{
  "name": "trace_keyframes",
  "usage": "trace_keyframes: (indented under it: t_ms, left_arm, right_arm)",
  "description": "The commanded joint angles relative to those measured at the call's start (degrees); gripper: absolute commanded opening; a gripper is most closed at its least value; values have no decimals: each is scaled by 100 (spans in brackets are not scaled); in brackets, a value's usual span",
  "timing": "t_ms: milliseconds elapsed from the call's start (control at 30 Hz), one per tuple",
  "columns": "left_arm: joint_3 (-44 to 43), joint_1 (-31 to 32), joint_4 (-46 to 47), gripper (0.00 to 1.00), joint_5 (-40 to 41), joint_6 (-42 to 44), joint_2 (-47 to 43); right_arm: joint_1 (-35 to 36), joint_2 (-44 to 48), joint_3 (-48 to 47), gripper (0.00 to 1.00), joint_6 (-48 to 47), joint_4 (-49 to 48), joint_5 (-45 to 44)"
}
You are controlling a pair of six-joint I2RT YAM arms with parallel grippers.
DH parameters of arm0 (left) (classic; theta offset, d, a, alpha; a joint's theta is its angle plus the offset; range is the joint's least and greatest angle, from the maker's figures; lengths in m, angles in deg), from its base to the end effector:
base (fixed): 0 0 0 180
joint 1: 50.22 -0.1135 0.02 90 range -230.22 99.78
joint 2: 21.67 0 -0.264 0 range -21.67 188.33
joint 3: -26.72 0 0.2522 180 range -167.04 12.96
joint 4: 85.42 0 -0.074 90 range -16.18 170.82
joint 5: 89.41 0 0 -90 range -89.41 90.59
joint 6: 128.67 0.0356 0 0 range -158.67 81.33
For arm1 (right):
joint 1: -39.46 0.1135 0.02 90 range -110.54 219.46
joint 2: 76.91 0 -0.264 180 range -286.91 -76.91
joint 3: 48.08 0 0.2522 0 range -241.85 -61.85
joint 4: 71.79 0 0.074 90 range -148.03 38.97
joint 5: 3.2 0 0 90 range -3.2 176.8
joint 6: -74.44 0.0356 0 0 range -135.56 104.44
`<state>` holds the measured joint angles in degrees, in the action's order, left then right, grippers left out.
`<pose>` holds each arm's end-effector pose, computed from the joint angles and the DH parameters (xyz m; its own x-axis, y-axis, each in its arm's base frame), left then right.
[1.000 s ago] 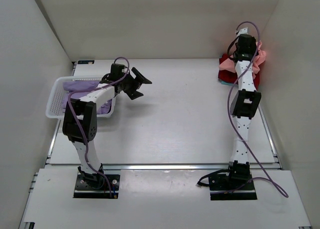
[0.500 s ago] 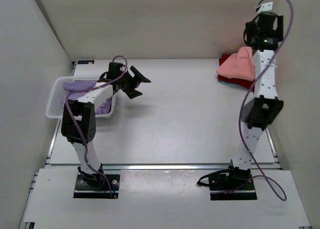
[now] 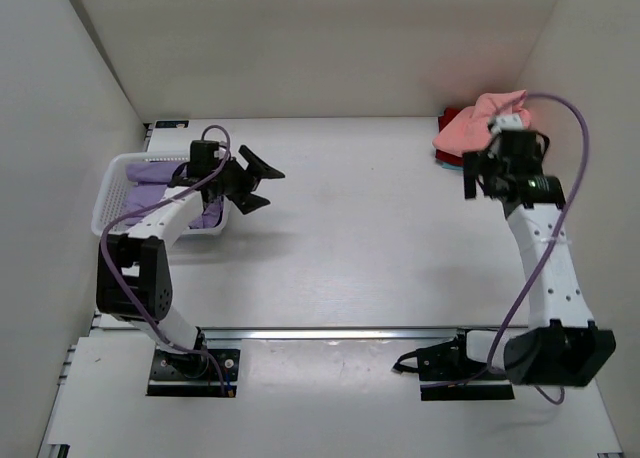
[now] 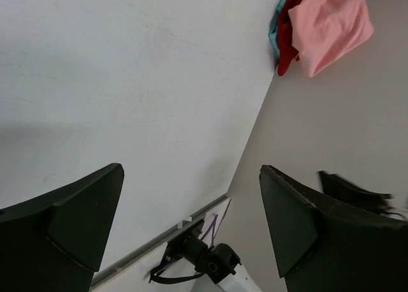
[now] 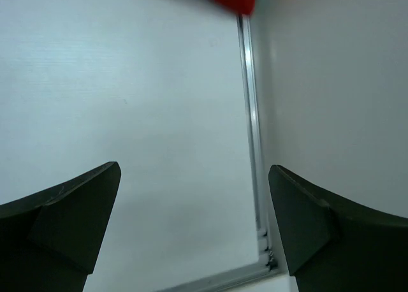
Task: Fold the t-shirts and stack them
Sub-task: Put the neatly folded tshirt into the corner of the board with the right arm
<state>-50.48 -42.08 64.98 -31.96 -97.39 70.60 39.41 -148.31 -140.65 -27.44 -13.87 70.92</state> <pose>0.3417 -0.0682 0.2386 -0.7871 -0.6151 -0.0460 -0.3361 0.4902 -0.8042 0.2577 -0.0100 0.3900 -0.6308 -0.1975 -0.7504 0.0922 0.9412 -0.3252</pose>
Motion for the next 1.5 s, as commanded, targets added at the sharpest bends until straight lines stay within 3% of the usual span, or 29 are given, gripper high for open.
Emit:
trace_keyframes:
  t_ms: [0,67,200,367,600,800,1233,1467]
  left_arm:
    - [77,-216,-68,99,-32,220,-657]
    - [174,-138,-95,98,-32,256,-841]
    - [463,3,11,98,-207,159,-1070]
    - [709,65,-113,98,-181,545,-1536]
    - [868,257,-122,99,-347,774,-1993]
    - [1448,82,28,99,-506,520,-2283]
    - [1378,188,-25,99,-453,563,-2222]
    - [1369,153,-104,99,-427,660,-2248]
  right_arm:
    - [-837,1255,985,99,582,60,715]
    - [-1206,1907,1516,99,424,-381,893]
    - [-892,1840,1903,99,273,-645,1087]
    - [-1101,1576,2167,99,686,-1154,2139]
    - [-1181,1936,2721,99,1161,-1718,2580]
    - [-926,2156,3125,99,1337,-1630,2607]
    - [-1023,2605,3600,99,1381,-1595,2731]
    - [-1216,2753,3749,99,398,-1751,2126]
